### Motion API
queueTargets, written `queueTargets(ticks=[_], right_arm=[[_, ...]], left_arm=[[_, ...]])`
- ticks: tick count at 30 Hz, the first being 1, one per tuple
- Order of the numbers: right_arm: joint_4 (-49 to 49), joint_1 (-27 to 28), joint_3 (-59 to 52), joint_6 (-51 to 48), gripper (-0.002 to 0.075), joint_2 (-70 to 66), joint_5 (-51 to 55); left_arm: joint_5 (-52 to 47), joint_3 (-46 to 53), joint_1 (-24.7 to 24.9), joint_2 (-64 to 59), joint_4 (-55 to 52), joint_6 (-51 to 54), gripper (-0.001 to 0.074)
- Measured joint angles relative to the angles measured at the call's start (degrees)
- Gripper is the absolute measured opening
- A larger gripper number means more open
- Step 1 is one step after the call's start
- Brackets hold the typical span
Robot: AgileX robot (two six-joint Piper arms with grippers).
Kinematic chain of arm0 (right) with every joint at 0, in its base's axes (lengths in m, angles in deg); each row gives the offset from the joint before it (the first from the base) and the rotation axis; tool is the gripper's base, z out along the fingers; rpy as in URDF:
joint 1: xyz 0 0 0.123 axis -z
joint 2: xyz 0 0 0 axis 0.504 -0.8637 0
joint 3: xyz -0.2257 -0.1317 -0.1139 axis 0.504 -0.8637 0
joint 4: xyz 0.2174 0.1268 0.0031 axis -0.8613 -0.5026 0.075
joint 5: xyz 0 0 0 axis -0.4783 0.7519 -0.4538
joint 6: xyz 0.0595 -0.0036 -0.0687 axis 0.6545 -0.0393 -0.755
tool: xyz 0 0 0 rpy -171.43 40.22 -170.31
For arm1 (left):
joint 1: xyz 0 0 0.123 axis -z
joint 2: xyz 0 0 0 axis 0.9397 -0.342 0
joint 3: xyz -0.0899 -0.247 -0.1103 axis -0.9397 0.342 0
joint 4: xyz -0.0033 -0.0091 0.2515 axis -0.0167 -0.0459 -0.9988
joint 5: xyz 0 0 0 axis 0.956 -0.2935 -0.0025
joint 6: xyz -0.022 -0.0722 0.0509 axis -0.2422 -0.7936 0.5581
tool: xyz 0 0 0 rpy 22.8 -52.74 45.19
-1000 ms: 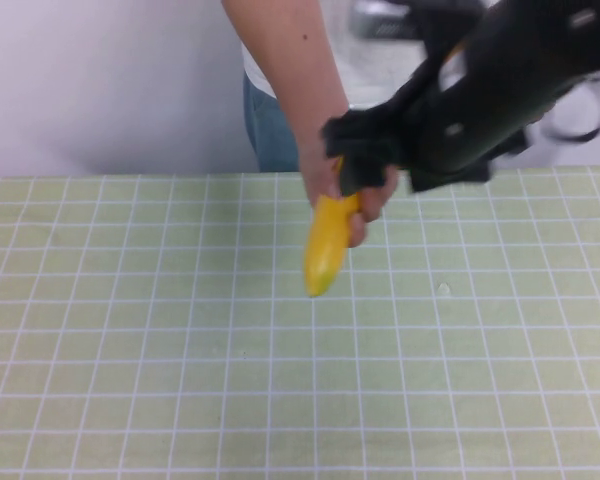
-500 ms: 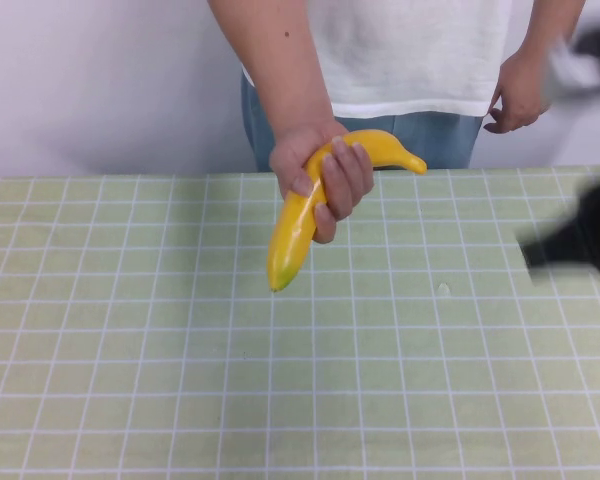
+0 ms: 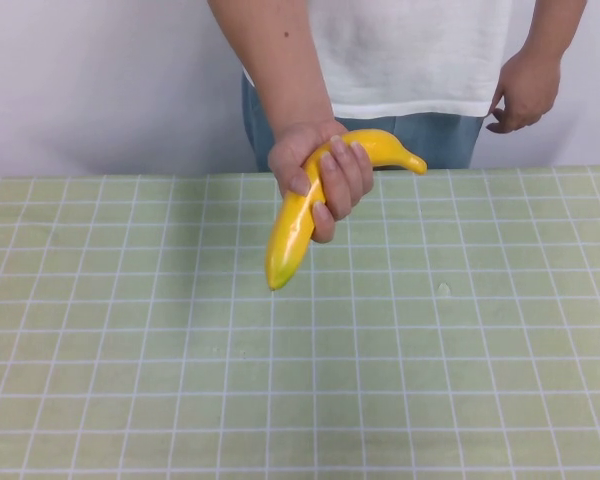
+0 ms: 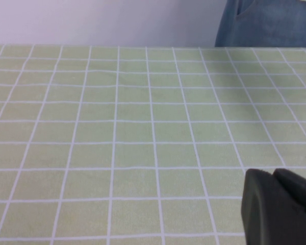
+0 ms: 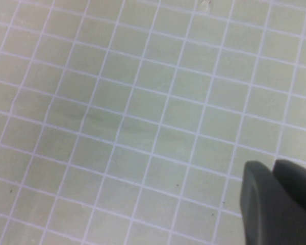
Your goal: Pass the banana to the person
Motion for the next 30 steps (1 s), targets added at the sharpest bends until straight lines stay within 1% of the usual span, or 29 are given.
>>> queueTargets(ticks=[6, 8, 10, 12, 15, 16, 19, 23, 25, 27, 30], right_arm=[[3.8, 0.0, 0.0, -0.24, -0.0006, 0.83, 0.24], [8.28, 0.13, -0.28, -2.07, -0.0006, 1.31, -0.42], [13.23, 1.94, -0.66, -2.41, -0.0006, 2.68, -2.06], [14.64, 5.17, -1.99, -3.57, -0.0006, 4.92, -5.57], [12.57, 11.22, -6.55, -7.01, -0.0006, 9.72, -13.24], [11.81, 13.86, -9.01, -8.3, -0.0006, 11.69, -16.63], [11.27, 21.85, -16.88, -7.42, -0.0006, 17.79, -24.59], [11.29, 31.74, -25.35, -7.1, -0.0006, 25.48, -29.45], [11.4, 35.38, -29.92, -4.7, -0.0006, 28.9, -34.29], [11.54, 38.44, -35.83, -4.63, -0.0006, 31.95, -39.47], [11.54, 41.4, -44.34, -4.62, -0.0006, 36.4, -47.38]], left_arm=[[0.0, 0.0, 0.0, 0.0, 0.0, 0.0, -0.0004], [0.0, 0.0, 0.0, 0.0, 0.0, 0.0, -0.0004], [0.0, 0.0, 0.0, 0.0, 0.0, 0.0, -0.0004], [0.0, 0.0, 0.0, 0.0, 0.0, 0.0, -0.0004], [0.0, 0.0, 0.0, 0.0, 0.0, 0.0, -0.0004], [0.0, 0.0, 0.0, 0.0, 0.0, 0.0, -0.0004], [0.0, 0.0, 0.0, 0.0, 0.0, 0.0, -0.0004], [0.0, 0.0, 0.0, 0.0, 0.0, 0.0, -0.0004], [0.0, 0.0, 0.0, 0.0, 0.0, 0.0, -0.0004], [0.0, 0.0, 0.0, 0.0, 0.0, 0.0, -0.0004], [0.0, 0.0, 0.0, 0.0, 0.0, 0.0, -0.0004]])
